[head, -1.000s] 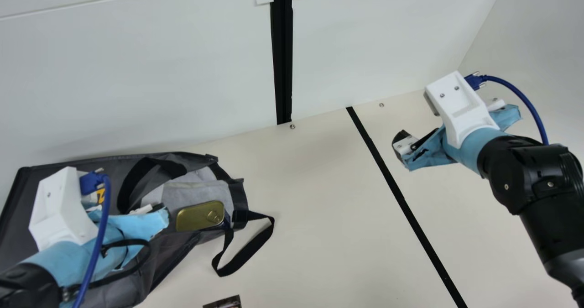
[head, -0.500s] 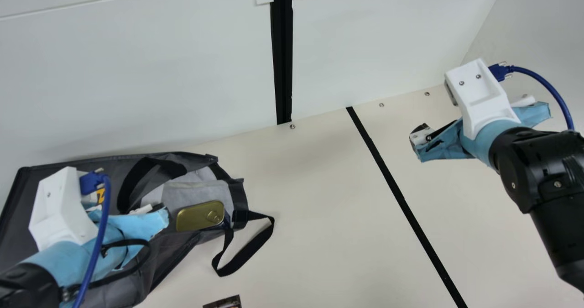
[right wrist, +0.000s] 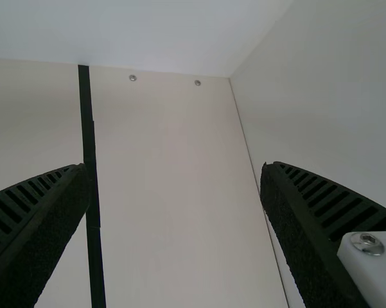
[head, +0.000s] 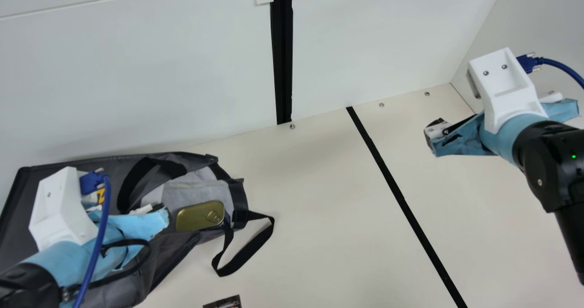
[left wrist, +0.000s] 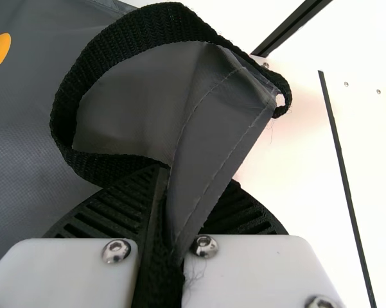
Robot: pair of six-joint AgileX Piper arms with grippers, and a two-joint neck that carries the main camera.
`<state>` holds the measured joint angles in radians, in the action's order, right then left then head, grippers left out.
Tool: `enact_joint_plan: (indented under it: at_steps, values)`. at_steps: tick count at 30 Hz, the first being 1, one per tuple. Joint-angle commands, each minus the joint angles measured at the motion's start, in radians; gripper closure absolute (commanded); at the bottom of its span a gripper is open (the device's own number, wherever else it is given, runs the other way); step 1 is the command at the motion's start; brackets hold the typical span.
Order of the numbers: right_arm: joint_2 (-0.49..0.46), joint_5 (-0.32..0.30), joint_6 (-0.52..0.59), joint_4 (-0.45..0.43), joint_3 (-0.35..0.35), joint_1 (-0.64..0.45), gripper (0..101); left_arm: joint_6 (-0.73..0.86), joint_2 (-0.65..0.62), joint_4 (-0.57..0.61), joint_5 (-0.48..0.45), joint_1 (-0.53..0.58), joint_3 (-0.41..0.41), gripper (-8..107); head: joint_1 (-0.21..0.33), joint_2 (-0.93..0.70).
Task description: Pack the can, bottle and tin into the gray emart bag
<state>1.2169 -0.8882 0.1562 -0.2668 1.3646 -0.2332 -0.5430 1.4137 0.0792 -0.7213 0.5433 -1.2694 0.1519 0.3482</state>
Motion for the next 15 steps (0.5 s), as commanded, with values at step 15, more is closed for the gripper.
enact_joint_plan:
  at_steps: [15]
  values:
    - [-0.037, -0.079, 0.067, 0.069, 0.059, -0.098, 10, 0.0, 0.0, 0.0, 0.0, 0.0, 0.0, 89, 0.023, 0.001]
